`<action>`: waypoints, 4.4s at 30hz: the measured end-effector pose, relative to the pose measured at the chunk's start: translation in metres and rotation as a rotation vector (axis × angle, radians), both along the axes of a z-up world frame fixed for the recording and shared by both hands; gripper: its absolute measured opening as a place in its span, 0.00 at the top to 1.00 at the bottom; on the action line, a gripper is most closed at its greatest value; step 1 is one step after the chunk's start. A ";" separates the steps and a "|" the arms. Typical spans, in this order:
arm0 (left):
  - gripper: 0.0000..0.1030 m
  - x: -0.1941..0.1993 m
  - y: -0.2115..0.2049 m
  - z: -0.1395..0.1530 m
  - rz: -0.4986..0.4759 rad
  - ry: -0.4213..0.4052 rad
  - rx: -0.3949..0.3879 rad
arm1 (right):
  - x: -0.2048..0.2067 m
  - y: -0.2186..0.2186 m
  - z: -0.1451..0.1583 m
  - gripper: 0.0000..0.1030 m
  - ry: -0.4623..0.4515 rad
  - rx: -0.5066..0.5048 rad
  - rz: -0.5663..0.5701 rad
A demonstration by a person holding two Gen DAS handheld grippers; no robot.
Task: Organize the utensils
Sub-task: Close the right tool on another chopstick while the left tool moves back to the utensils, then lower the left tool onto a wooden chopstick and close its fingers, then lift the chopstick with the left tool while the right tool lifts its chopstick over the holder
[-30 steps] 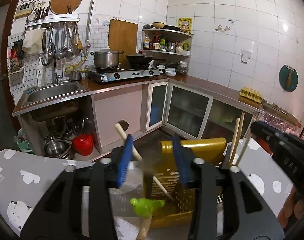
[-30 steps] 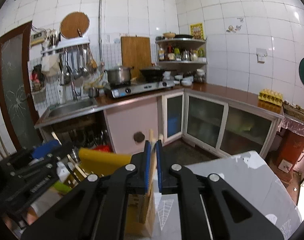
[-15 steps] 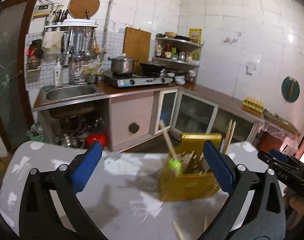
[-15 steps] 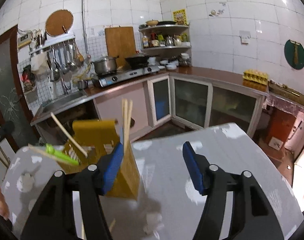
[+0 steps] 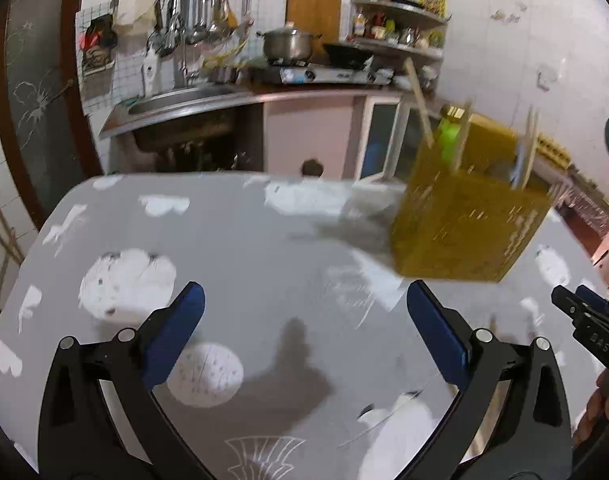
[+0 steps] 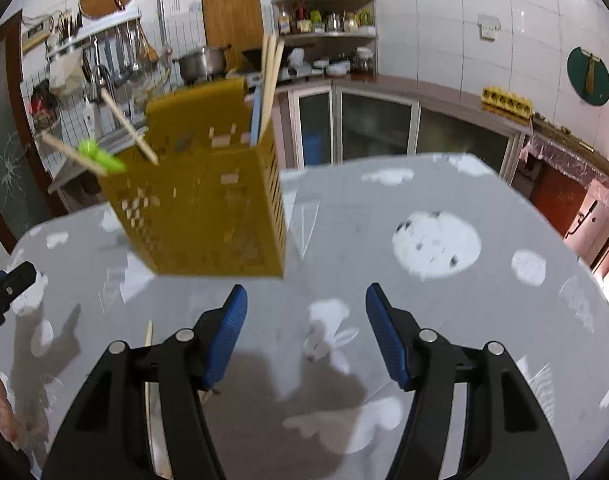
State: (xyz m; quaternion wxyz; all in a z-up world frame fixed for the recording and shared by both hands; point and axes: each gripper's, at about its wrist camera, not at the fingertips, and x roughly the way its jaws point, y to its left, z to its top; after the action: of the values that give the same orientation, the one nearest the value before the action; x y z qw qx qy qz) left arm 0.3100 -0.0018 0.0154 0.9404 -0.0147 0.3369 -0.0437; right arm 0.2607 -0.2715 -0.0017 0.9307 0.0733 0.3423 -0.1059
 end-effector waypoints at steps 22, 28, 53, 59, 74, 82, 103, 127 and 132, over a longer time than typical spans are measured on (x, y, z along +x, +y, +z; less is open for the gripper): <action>0.05 0.003 -0.008 -0.041 0.024 0.117 0.026 | 0.042 0.043 -0.042 0.90 0.199 0.068 0.054; 0.05 -0.001 -0.027 -0.037 -0.010 0.131 0.011 | 0.030 0.019 -0.036 0.91 0.190 0.068 0.053; 0.71 0.007 -0.111 -0.062 -0.076 0.284 -0.013 | 0.007 -0.052 -0.044 0.95 0.192 0.075 0.015; 0.91 0.014 -0.115 -0.060 -0.093 0.282 0.012 | 0.006 -0.050 -0.042 0.95 0.169 0.077 0.013; 0.92 0.000 -0.113 -0.026 -0.133 0.171 0.022 | -0.001 -0.044 -0.007 0.95 0.078 0.072 0.028; 0.93 -0.021 -0.107 0.016 -0.151 0.036 0.035 | -0.011 -0.035 0.023 0.95 -0.006 0.057 0.053; 0.94 -0.053 -0.075 0.070 -0.176 -0.184 0.029 | -0.043 -0.009 0.090 0.95 -0.261 -0.029 0.087; 0.97 -0.056 -0.063 0.126 -0.183 -0.359 -0.025 | -0.058 -0.014 0.148 0.95 -0.492 -0.052 0.090; 0.97 -0.046 -0.060 0.142 -0.182 -0.383 -0.048 | -0.052 -0.018 0.167 0.95 -0.524 -0.045 0.093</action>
State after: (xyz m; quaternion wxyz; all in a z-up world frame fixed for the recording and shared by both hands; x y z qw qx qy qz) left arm 0.2643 -0.0621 0.1575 0.9788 0.0022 0.1507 -0.1385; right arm 0.2089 -0.2894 0.1651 0.9928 0.0618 0.0902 -0.0478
